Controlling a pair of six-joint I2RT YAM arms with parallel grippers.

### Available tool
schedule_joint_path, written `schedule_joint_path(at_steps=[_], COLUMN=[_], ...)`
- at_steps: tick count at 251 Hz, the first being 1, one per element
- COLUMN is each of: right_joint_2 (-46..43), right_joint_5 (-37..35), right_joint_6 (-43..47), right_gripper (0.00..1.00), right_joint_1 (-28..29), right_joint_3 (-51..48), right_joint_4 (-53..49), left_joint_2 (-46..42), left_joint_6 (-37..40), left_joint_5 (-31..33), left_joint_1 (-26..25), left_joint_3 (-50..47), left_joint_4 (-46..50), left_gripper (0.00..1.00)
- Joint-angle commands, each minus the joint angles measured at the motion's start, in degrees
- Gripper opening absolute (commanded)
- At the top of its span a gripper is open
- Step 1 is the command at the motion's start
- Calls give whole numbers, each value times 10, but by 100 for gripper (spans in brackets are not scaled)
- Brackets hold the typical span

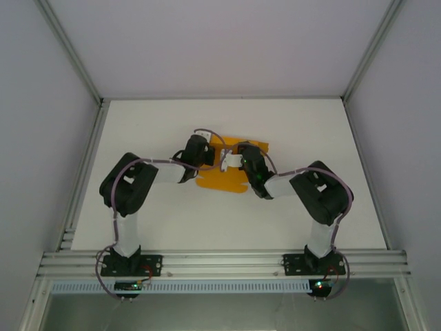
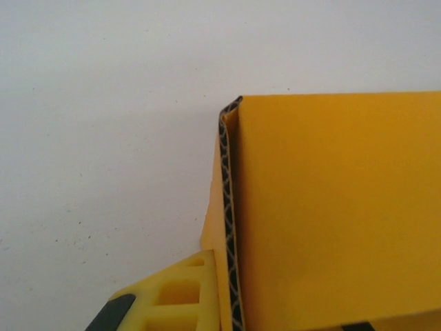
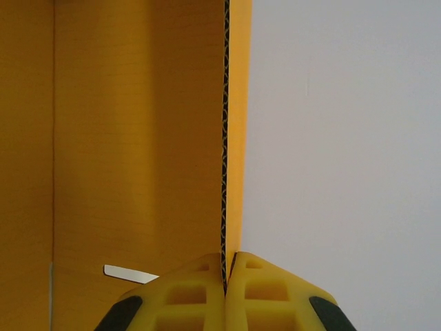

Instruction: Assemble paper box

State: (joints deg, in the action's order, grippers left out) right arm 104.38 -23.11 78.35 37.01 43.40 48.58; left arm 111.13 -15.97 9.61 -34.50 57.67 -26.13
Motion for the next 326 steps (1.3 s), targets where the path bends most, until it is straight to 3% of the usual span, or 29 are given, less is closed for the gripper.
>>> schedule_joint_path(at_steps=[1,41,58,103,123,144,197,228,267,326], right_joint_2=[19,20,20,18,15,5,-10,-9,-9,-2], right_joint_5=[65,71,75,75,78,87,86,79,76,72], right_joint_6=[-25,-30,-36,-45,-54,-80,-104,-104,-104,-104], right_gripper=[0,0,0,0,0,0,0,0,0,0], right_joint_1=[16,14,14,14,12,10,9,10,11,11], right_joint_3=[-20,-17,-14,-11,-10,-6,-6,-3,-2,4], right_joint_4=[-163,-174,-188,-199,-198,-215,-240,-240,-240,-239], left_joint_2=[17,18,20,31,36,35,36,47,81,94], left_joint_6=[-45,-20,-12,-28,-32,-57,-161,-187,-275,-304], left_joint_5=[36,17,3,8,28,76,265,284,337,397], left_joint_1=[6,6,7,15,16,15,3,2,1,-7], left_joint_3=[22,34,43,72,77,78,94,105,164,181], left_joint_4=[-9,4,8,37,50,75,195,237,375,419], left_gripper=[10,24,25,0,0,0,0,0,0,0])
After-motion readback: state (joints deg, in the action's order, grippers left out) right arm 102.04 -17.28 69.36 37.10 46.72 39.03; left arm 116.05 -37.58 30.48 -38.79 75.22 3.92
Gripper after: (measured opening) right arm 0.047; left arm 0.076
